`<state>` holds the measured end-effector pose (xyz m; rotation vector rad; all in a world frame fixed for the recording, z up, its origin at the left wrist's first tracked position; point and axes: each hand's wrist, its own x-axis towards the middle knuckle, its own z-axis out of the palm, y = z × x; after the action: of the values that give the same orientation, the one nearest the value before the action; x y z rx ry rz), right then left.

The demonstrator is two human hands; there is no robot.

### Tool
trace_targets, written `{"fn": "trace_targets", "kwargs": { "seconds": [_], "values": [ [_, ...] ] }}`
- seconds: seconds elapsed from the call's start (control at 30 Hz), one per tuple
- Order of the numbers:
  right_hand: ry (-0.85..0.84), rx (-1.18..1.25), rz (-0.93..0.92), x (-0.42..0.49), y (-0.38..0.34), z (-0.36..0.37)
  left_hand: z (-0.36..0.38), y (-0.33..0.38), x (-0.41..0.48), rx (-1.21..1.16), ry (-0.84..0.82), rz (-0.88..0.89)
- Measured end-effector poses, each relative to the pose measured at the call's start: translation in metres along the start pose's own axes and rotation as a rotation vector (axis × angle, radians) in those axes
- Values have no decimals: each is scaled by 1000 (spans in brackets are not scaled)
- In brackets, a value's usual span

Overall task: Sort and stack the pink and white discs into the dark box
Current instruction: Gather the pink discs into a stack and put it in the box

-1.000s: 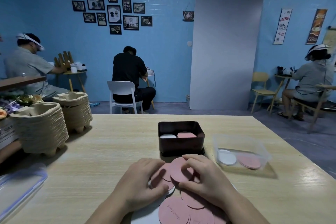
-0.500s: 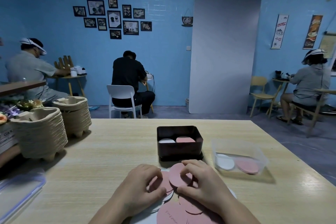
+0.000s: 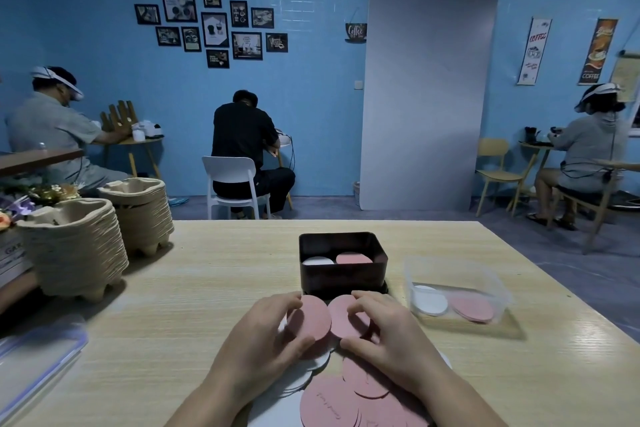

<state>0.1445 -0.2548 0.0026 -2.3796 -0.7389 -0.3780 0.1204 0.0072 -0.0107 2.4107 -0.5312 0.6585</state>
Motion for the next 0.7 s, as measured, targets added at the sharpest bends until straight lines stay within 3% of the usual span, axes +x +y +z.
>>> {"fn": "trace_targets", "kwargs": {
  "seconds": [0.3,0.7],
  "values": [
    [-17,-46,-121,0,-5,3,2,7,2,83,9,185],
    [43,18,-197,1,-11,6,0,7,0,61,-14,173]
  ]
}}
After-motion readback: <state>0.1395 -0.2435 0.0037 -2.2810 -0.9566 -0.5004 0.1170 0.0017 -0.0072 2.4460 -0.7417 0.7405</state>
